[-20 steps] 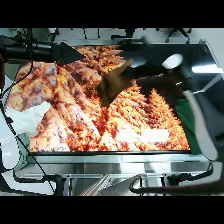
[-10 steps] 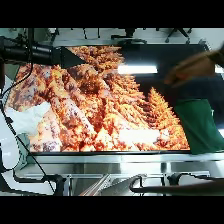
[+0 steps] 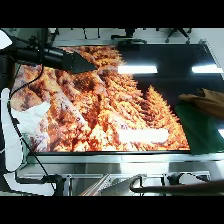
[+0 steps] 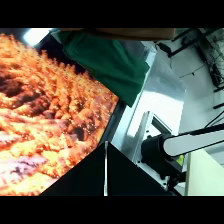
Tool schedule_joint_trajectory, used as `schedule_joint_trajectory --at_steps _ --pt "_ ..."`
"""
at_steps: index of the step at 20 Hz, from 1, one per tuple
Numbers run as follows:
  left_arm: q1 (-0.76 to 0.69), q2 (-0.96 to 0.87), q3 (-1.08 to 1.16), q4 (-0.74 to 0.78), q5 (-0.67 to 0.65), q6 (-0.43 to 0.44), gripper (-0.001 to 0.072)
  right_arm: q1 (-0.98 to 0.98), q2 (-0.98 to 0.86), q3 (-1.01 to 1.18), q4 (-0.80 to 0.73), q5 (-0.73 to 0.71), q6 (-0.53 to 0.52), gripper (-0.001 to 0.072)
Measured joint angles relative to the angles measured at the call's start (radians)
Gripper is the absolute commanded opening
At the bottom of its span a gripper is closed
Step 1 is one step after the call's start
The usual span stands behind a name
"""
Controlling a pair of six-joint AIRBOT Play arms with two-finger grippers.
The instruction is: Fold the shirts.
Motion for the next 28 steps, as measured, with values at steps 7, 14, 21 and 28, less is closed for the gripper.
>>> schedule_joint_trajectory --at_steps 7,14,21,28 --pt "-0.027 0.000 0.000 0.002 -0.010 0.000 0.0014 -0.006 0.111 -0.410 -0.268 0.005 0.014 0.0391" --pt "-0.027 0.000 0.000 0.003 0.007 0.000 0.0013 0.019 0.100 -0.479 -0.337 -0.100 -0.014 0.0334" --pt "0.058 0.039 -0.003 0.005 0.031 0.001 0.0010 0.257 0.104 -0.357 -0.173 -0.267 -0.024 0.0019" --pt "0.080 0.344 -0.420 0.178 0.039 0.004 0.0011 0.720 0.216 -0.556 -0.156 -0.357 0.036 0.0019"
